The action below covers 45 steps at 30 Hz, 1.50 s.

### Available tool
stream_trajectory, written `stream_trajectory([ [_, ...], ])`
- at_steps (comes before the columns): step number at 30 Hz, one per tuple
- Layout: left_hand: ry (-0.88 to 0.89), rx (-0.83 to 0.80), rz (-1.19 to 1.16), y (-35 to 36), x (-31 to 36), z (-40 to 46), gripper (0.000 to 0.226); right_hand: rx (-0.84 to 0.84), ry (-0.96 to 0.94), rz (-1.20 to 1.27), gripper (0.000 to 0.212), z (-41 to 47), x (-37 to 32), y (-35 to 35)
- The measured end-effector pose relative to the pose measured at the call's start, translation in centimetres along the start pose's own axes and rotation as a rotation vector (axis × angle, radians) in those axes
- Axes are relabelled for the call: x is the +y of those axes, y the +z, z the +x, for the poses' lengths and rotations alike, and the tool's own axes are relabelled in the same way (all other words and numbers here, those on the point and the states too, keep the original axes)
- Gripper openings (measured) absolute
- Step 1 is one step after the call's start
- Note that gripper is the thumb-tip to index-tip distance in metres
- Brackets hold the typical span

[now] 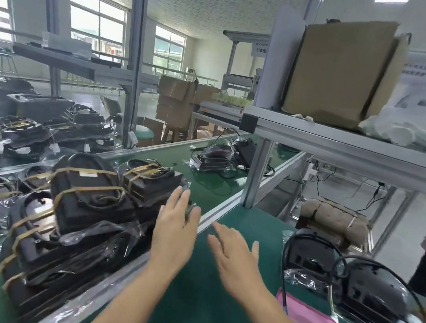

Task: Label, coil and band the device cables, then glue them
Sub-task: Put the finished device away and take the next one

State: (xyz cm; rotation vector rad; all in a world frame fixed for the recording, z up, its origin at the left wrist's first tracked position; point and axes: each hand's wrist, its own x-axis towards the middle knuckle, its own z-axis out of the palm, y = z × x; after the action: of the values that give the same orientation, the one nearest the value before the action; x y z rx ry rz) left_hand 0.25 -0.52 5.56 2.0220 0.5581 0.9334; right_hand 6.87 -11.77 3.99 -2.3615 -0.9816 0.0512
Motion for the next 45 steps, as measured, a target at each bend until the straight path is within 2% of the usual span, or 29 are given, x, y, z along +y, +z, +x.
stream_trajectory([
  [5, -0.157, -0.360, -0.195, 6.8, 0.6, -2.7, 0.051, 0.077, 0.193, -0.175, 0.048, -3.1, 5.9, -1.4],
  [10, -0.239, -0.524, -0.162, 11.7, 1.4, -4.6, 0.055, 0.158, 0.395, -0.312, 0.048, -6.4, 10.9, -3.2],
  [15, -0.301, -0.583, -0.215, 15.6, 3.5, -5.1, 0.059, 0.185, 0.474, -0.399, 0.049, -8.4, 13.6, -4.4],
  [20, -0.306, -0.543, -0.172, 18.9, 5.2, -4.4, 0.042, 0.178, 0.494, -0.377, 0.050, -10.1, 15.2, -4.4],
  [23, -0.492, -0.526, -0.239, 20.6, 5.7, -3.3, 0.057, 0.169, 0.508, -0.357, 0.051, -11.0, 15.8, -3.9],
  [26, -0.670, -0.500, -0.399, 21.8, 5.5, -2.3, 0.049, 0.182, 0.508, -0.345, 0.054, -11.7, 16.2, -3.3],
  [30, -0.726, -0.512, -0.434, 23.5, 4.9, -0.5, 0.044, 0.225, 0.468, -0.378, 0.056, -12.0, 16.6, -2.6],
  [32, -0.735, -0.553, -0.420, 24.0, 4.8, 0.2, 0.040, 0.211, 0.466, -0.390, 0.057, -11.9, 16.7, -2.2],
  [35, -0.771, -0.669, -0.439, 24.3, 5.1, 0.9, 0.055, 0.180, 0.466, -0.403, 0.058, -11.6, 17.5, -1.5],
  [37, -0.770, -0.738, -0.397, 24.5, 5.4, 1.1, 0.061, 0.249, 0.406, -0.447, 0.060, -11.5, 17.3, -1.5],
  [39, -0.786, -0.787, -0.392, 24.8, 5.8, 1.1, 0.049, 0.336, 0.354, -0.484, 0.061, -12.0, 17.0, -1.7],
  [42, -0.861, -0.776, -0.489, 25.1, 6.3, 1.0, 0.024, 0.387, 0.322, -0.531, 0.060, -12.1, 16.8, -1.5],
  [45, -0.932, -0.727, -0.615, 25.1, 6.4, 1.0, 0.016, 0.393, 0.339, -0.525, 0.060, -12.1, 17.0, -1.4],
])
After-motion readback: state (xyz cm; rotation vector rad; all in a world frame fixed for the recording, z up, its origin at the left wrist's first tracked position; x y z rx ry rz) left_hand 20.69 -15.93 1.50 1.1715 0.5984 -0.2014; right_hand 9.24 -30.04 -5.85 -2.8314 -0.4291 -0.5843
